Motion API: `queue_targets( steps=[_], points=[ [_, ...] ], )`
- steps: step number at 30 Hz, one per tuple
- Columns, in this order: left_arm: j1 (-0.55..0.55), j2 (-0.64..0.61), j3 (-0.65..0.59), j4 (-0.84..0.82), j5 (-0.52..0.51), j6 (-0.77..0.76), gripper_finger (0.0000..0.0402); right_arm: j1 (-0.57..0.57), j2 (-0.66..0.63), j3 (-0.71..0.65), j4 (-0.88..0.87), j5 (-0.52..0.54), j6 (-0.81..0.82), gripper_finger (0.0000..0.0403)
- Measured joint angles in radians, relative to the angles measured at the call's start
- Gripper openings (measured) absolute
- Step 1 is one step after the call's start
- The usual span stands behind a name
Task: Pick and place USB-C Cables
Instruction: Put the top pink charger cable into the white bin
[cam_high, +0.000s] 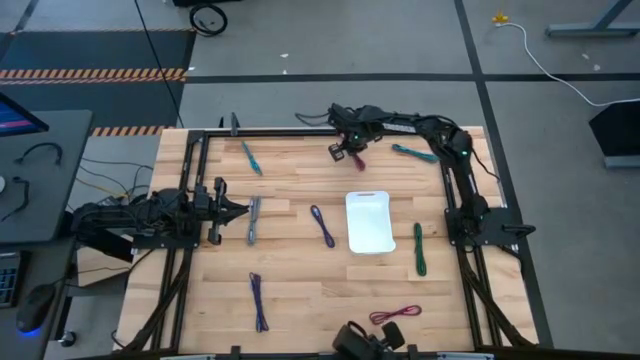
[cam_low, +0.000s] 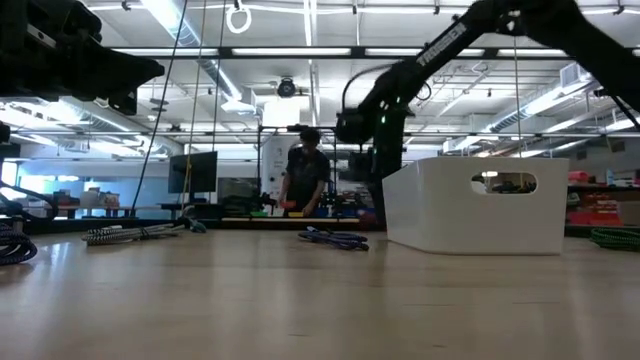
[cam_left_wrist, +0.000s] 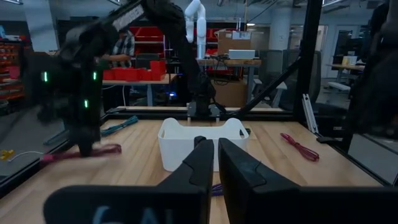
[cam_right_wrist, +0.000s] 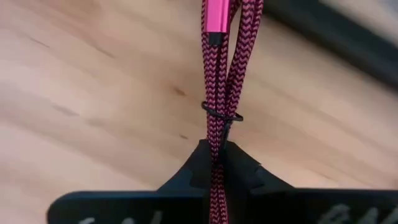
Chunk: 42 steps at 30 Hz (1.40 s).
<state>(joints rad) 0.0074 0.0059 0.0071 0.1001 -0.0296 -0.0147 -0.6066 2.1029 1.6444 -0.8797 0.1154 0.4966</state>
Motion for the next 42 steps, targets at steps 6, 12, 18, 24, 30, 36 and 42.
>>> queue_targets(
  steps=[6, 12, 18, 24, 30, 36, 42],
  points=[
    [0.000, 0.000, 0.000, 0.000, 0.000, 0.000, 0.0033, 0.042, -0.153, 0.001, -0.052, 0.020, 0.027, 0.0017],
    [0.000, 0.000, 0.000, 0.000, 0.000, 0.000, 0.0025, 0.127, -0.329, 0.004, -0.066, 0.022, 0.121, 0.0017],
    [0.000, 0.000, 0.000, 0.000, 0.000, 0.000, 0.0032, 0.249, -0.468, 0.004, -0.074, 0.015, 0.320, 0.0020],
    [0.000, 0.000, 0.000, 0.000, 0.000, 0.000, 0.0035, 0.401, -0.526, 0.004, -0.128, -0.037, 0.589, 0.0018],
    [0.000, 0.000, 0.000, 0.000, 0.000, 0.000, 0.0028, 0.565, -0.517, -0.015, -0.208, -0.065, 0.790, 0.0017],
    [0.000, 0.000, 0.000, 0.000, 0.000, 0.000, 0.0035, 0.660, -0.537, -0.207, -0.218, -0.084, 1.019, 0.0017],
    [0.000, 0.000, 0.000, 0.000, 0.000, 0.000, 0.0038, 0.703, -0.533, -0.393, 0.010, -0.205, 1.138, 0.0017]
  ],
)
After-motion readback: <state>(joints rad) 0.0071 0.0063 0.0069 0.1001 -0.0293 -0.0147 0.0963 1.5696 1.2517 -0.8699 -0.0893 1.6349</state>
